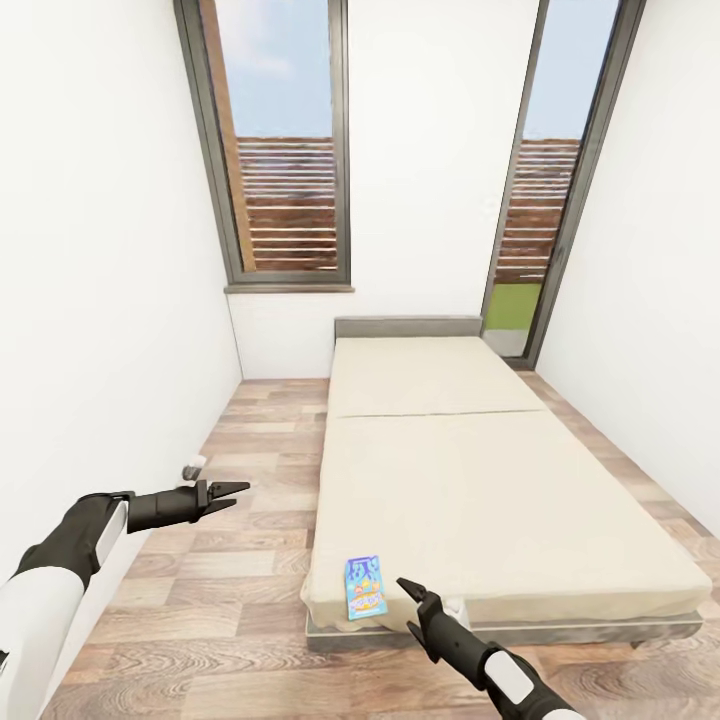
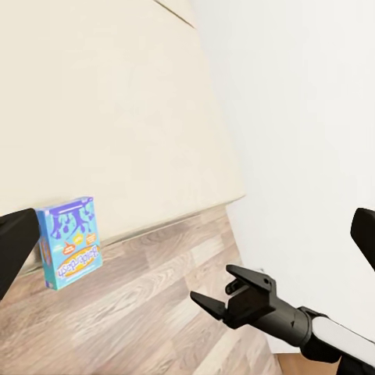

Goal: Put all the toys in the child's room - the three board games (two on the bed and one on the table), the two jigsaw puzzles on the table, and the tennis ball on the table - inside the toy box on the table in the child's room.

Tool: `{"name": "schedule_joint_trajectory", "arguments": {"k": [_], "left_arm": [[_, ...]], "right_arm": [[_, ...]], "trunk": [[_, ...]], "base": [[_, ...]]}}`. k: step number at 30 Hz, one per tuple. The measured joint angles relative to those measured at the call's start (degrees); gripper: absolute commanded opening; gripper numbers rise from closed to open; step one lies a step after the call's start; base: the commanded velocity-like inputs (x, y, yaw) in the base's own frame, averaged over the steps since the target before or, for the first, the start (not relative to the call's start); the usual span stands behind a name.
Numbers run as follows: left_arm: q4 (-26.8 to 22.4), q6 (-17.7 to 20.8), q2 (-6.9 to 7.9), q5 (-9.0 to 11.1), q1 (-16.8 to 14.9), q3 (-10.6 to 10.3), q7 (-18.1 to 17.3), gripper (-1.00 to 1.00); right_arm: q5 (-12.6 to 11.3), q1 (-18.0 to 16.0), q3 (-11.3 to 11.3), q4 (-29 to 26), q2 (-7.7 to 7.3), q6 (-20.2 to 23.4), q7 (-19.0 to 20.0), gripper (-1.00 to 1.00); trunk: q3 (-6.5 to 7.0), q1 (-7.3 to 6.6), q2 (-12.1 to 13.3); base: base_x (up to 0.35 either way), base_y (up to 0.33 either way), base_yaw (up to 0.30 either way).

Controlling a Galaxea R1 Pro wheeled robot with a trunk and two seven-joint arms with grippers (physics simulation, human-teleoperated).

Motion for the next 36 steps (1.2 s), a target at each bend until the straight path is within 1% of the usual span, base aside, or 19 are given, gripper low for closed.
{"name": "schedule_joint_trajectory", "arguments": {"k": [7,14,36], "left_arm": [[0.0,-0.1,-0.06,0.0,0.0,0.0,0.0,1.0],[0.0,-0.4,-0.07,0.0,0.0,0.0,0.0,1.0],[0.0,-0.6,-0.07,0.0,0.0,-0.1,0.0,1.0]], "right_arm": [[-0.3,0.0,-0.3,0.0,-0.38,-0.2,-0.1,1.0],[-0.3,0.0,-0.2,0.0,0.08,-0.4,-0.2,1.0],[-0.3,0.0,-0.1,-0.1,0.31,-0.4,-0.2,1.0]], "trunk": [[-1.26,1.54,-2.8],[-2.52,3.08,-5.6],[-6.47,7.91,-14.4]], "base": [[0.0,0.0,0.0],[0.0,0.0,0.0],[0.0,0.0,0.0]]}}
